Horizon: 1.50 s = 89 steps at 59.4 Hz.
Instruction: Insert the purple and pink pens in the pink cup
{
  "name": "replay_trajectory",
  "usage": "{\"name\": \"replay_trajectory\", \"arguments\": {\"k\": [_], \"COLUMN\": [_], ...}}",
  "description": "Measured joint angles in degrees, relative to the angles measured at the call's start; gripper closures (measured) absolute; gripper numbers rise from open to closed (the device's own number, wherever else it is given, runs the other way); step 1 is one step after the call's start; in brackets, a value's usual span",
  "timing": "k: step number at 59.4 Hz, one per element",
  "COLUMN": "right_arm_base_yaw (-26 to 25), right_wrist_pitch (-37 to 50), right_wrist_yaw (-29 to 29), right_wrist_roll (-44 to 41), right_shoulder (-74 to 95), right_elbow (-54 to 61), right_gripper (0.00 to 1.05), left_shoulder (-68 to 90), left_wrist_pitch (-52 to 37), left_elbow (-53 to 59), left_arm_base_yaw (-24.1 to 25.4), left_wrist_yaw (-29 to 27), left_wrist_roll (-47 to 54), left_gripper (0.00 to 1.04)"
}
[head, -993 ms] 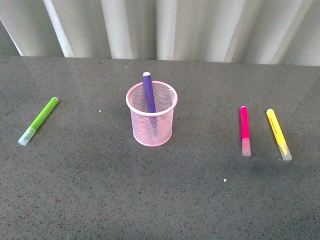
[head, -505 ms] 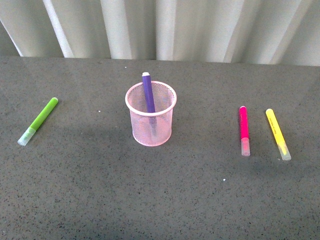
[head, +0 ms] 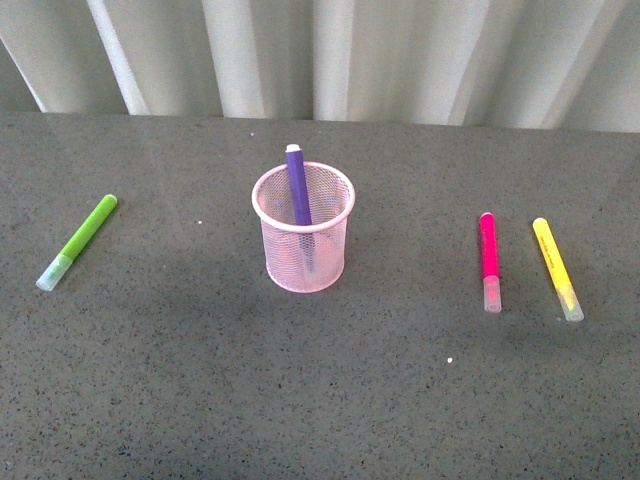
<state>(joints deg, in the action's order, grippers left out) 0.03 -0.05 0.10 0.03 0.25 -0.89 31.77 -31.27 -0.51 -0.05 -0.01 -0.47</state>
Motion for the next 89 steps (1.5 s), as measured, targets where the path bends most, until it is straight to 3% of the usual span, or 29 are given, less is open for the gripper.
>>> {"name": "replay_trajectory", "arguments": {"k": [27, 53, 59, 66, 89], "right_arm_base_yaw": [0.0, 0.0, 0.0, 0.0, 0.0], "right_wrist_pitch": [0.0, 0.0, 0.0, 0.0, 0.0], "right_wrist_yaw": [0.0, 0.0, 0.0, 0.0, 0.0], "right_wrist_roll": [0.0, 0.0, 0.0, 0.0, 0.0], "right_shoulder": [0.0, 0.0, 0.0, 0.0, 0.0], "right_elbow": [0.0, 0.0, 0.0, 0.0, 0.0], "right_gripper": [0.07, 0.07, 0.07, 0.07, 0.07], "left_shoulder": [-14.5, -21.9, -29.1, -31.5, -31.5], "left_wrist_pitch": [13.8, 21.2, 30.3, 31.0, 31.2], "left_elbow": [0.0, 0.0, 0.0, 0.0, 0.0], "left_arm_base_yaw": [0.0, 0.0, 0.0, 0.0, 0.0], "left_wrist_yaw": [0.0, 0.0, 0.0, 0.0, 0.0], "left_wrist_roll": [0.0, 0.0, 0.0, 0.0, 0.0], "left_gripper": [1.01, 1.01, 1.01, 1.01, 0.34]}}
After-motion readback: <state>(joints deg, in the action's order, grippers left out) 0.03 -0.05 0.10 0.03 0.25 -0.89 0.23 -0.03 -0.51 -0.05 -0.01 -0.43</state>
